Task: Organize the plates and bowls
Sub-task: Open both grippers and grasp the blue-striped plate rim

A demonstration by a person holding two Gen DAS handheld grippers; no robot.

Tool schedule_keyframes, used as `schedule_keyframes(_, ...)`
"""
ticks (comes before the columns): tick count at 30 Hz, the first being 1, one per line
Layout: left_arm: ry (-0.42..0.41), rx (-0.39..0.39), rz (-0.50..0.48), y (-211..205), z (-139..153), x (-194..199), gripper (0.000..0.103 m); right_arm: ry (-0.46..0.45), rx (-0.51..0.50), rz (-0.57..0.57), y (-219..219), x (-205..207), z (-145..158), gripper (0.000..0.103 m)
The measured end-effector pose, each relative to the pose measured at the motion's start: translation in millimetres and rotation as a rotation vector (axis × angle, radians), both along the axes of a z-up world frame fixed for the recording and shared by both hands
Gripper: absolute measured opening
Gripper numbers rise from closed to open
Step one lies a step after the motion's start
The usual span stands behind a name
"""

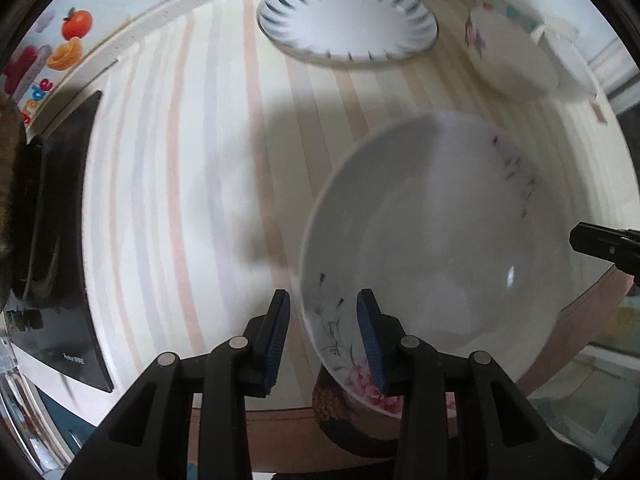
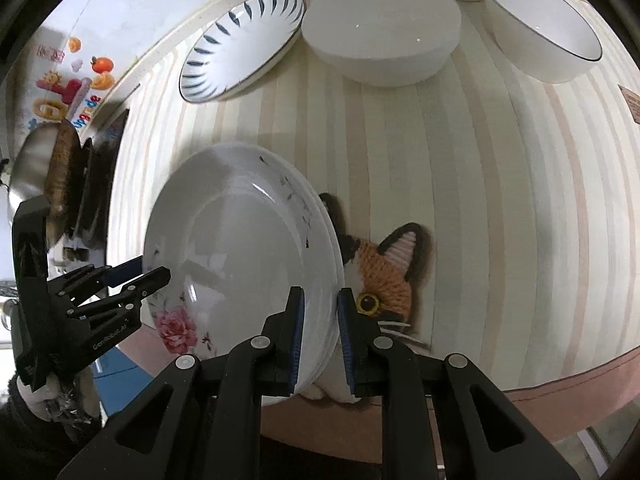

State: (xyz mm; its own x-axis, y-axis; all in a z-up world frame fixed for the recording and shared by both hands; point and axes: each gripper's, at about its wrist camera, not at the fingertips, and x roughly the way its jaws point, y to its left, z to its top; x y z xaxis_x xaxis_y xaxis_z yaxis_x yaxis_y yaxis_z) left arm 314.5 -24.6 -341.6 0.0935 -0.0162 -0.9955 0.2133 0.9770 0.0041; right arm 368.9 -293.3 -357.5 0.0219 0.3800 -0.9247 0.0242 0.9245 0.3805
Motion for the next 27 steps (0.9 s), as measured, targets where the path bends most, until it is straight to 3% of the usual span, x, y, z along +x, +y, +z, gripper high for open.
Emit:
schedule_keyframes(7, -0.136, -0.06, 0.113, 28, 72, 67, 0.036, -0.114, 0.076, -0.029, -12, 39, 64, 0.024)
schedule_keyframes(9, -0.176, -0.049, 0.141, 32, 78, 95, 0.036, -0.162, 0.104, -0.021, -8, 68, 83, 0.037)
schedule_keyframes(12, -0.183, -0.031, 0.164, 29, 69, 136, 0.036, -0.208, 0.105, -0.012, 0, 117, 91, 0.038)
schedule_keyframes(16, -0.105, -0.056, 0.198, 25, 32, 180, 0.036, -0.188, 0.059, -0.004, 8, 186, 69, 0.038)
schedule_keyframes(20, -0.016, -0.09, 0.234, 25, -2, 213, 0.036, -0.111, 0.031, -0.007, 14, 246, 29, 0.038)
schedule_keyframes(23, 0.057, -0.13, 0.26, 26, -27, 228, 0.035, -0.059, 0.012, 0.011, 21, 273, -1, 0.038)
schedule_keyframes(27, 0.085, -0.148, 0.265, 24, -42, 237, 0.035, -0.001, 0.004, 0.034, 26, 295, -35, 0.038)
